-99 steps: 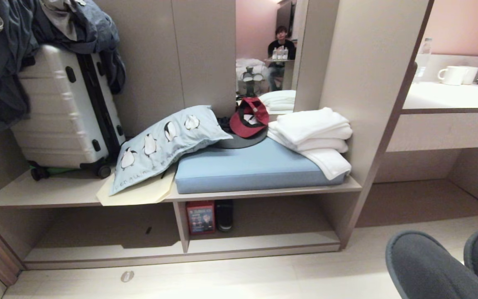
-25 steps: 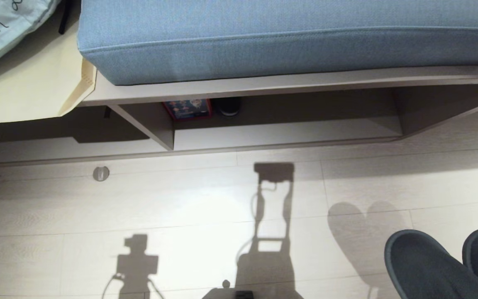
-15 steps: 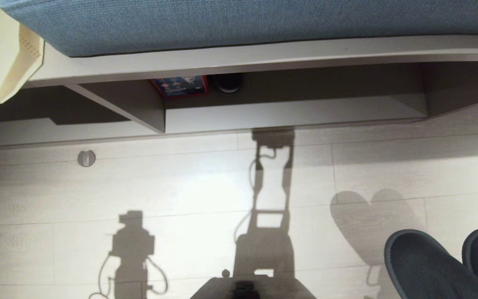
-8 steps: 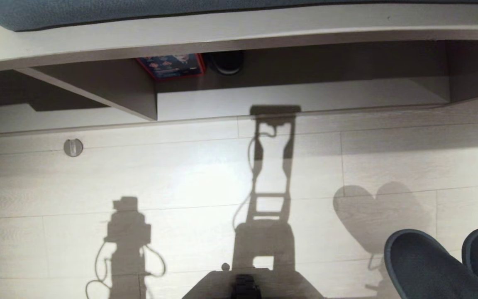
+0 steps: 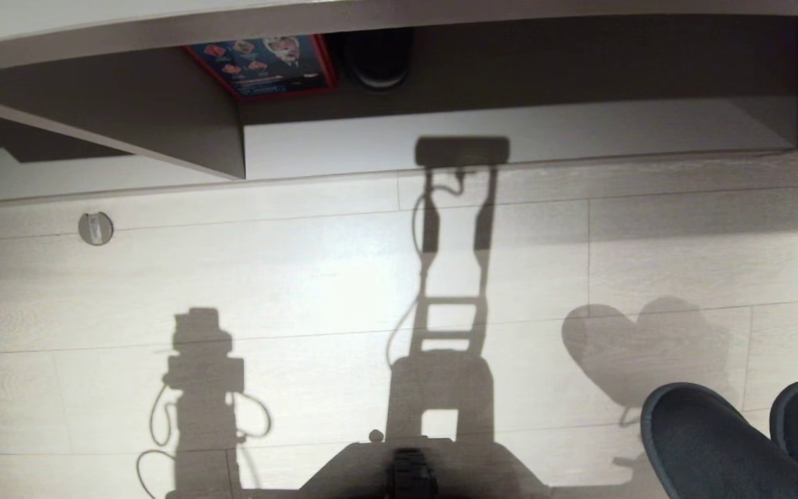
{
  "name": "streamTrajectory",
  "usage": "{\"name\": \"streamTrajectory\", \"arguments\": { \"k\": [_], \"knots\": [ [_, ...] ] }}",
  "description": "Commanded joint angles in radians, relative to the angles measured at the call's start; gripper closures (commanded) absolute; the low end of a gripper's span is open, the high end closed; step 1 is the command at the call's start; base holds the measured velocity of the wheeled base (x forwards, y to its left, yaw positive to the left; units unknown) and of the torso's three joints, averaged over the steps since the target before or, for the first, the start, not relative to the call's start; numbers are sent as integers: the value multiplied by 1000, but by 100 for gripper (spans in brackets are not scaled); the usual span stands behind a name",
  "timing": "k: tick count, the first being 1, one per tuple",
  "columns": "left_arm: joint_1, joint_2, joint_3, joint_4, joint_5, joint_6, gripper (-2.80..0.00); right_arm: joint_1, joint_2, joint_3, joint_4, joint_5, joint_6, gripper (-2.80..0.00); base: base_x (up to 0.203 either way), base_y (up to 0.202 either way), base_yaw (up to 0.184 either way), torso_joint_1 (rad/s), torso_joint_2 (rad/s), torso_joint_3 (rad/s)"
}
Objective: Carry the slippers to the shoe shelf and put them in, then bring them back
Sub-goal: Place the slippers into the shoe cabinet
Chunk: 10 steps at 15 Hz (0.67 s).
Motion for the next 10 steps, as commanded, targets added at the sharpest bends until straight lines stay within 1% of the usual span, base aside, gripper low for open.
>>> {"name": "streamTrajectory", "arguments": {
  "k": [1, 10],
  "knots": [
    [0, 0, 0, 0, 1, 0, 0, 0, 1, 0, 0, 0, 0, 0, 0, 0, 0, 2, -2, -41],
    [0, 0, 1, -1, -1, 0, 0, 0, 1, 0, 0, 1, -1, 0, 0, 0, 0, 0, 0, -3]
  ]
}}
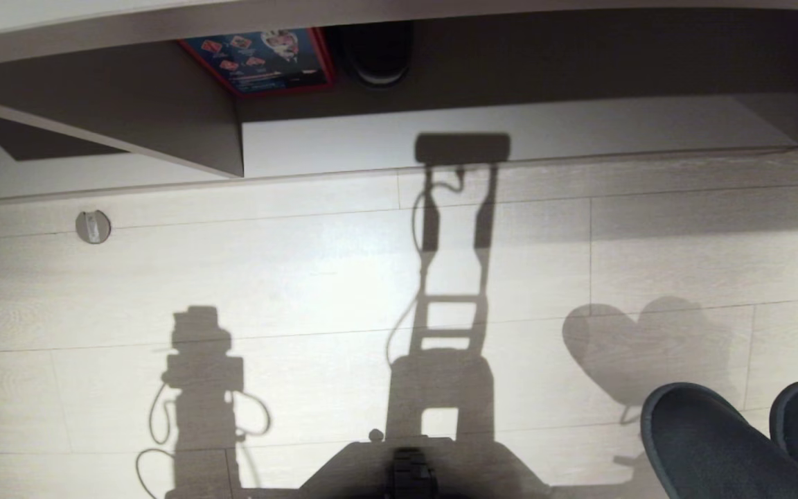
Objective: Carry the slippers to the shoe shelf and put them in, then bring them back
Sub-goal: Place the slippers into the shoe cabinet
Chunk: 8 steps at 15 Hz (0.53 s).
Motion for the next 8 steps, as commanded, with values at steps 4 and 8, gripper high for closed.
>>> {"name": "streamTrajectory", "arguments": {
  "k": [4, 8],
  "knots": [
    [1, 0, 0, -1, 0, 0, 0, 0, 0, 1, 0, 1, 0, 0, 0, 0, 0, 0, 0, 0],
    [1, 0, 1, 0, 0, 0, 0, 0, 2, 2, 0, 2, 0, 0, 0, 0, 0, 0, 0, 0]
  ]
}}
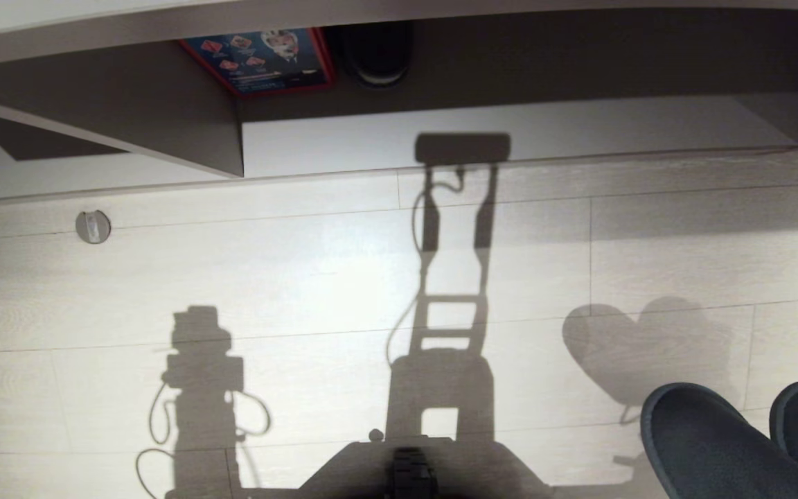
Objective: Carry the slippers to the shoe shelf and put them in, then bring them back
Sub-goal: Place the slippers into the shoe cabinet
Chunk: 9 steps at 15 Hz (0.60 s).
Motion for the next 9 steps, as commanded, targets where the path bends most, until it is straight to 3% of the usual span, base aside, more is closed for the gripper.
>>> {"name": "streamTrajectory", "arguments": {
  "k": [1, 3, 5, 9],
  "knots": [
    [1, 0, 0, 0, 0, 0, 0, 0, 1, 1, -1, -2, -1, 0, 0, 0, 0, 0, 0, 0],
    [1, 0, -1, 0, 0, 0, 0, 0, 0, -9, 5, -12, -6, 0, 0, 0, 0, 0, 0, 0],
    [1, 0, 0, -1, 0, 0, 0, -1, 24, -115, 45, -15, -13, 0, 0, 0, 0, 0, 0, 0],
    [1, 0, 0, 0, 0, 0, 0, 6, 238, -236, 40, -40, -17, 0, 0, 0, 0, 0, 0, 0]
  ]
}}
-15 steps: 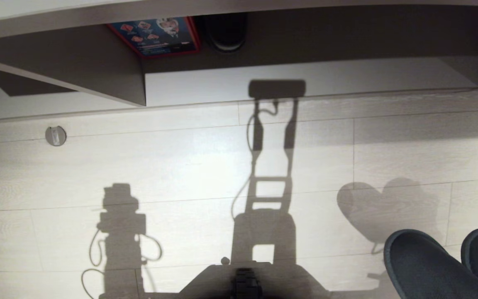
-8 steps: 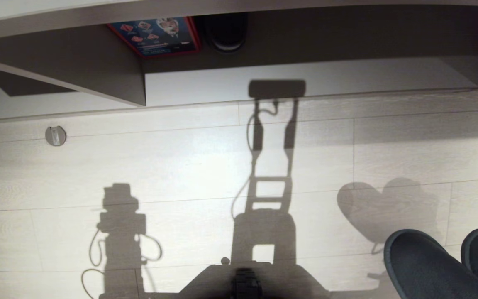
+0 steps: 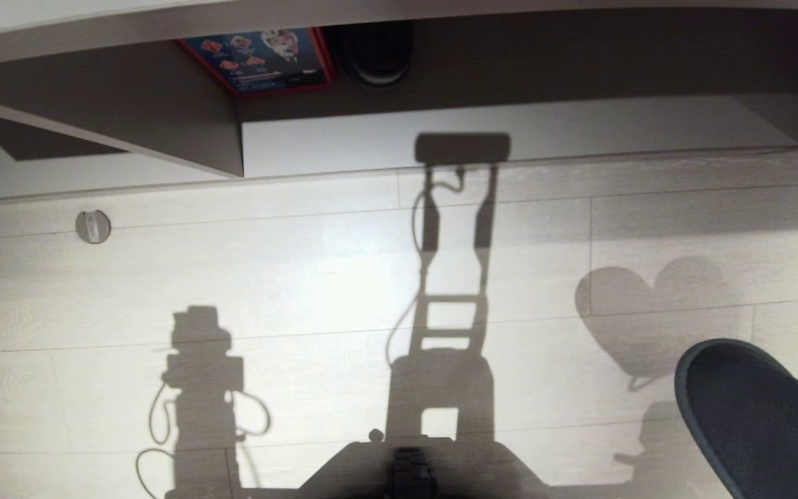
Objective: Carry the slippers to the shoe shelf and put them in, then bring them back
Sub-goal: Place the slippers into the shoe cabinet
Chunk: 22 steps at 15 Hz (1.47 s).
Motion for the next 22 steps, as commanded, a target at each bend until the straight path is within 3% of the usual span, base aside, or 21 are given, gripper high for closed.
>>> {"name": "streamTrajectory", "arguments": {
  "k": [1, 4, 7, 10, 15, 22],
  "knots": [
    [0, 0, 0, 0, 0, 0, 0, 7, 151, -28, -59, -8, 3, 0, 0, 0, 0, 0, 0, 0],
    [0, 0, 0, 0, 0, 0, 0, 13, 274, -29, -243, -36, 28, 0, 0, 0, 0, 0, 0, 0],
    [0, 0, 0, 0, 0, 0, 0, 9, 571, -19, -506, -61, 62, 0, 0, 0, 0, 0, 0, 0],
    [0, 0, -1, 0, 0, 0, 0, 6, 711, -17, -721, -75, 80, 0, 0, 0, 0, 0, 0, 0],
    [0, 0, -1, 0, 0, 0, 0, 6, 913, 74, -1111, -77, 31, 0, 0, 0, 0, 0, 0, 0],
    [0, 0, 0, 0, 0, 0, 0, 13, 1068, 130, -1394, -57, -18, 0, 0, 0, 0, 0, 0, 0]
  ]
}}
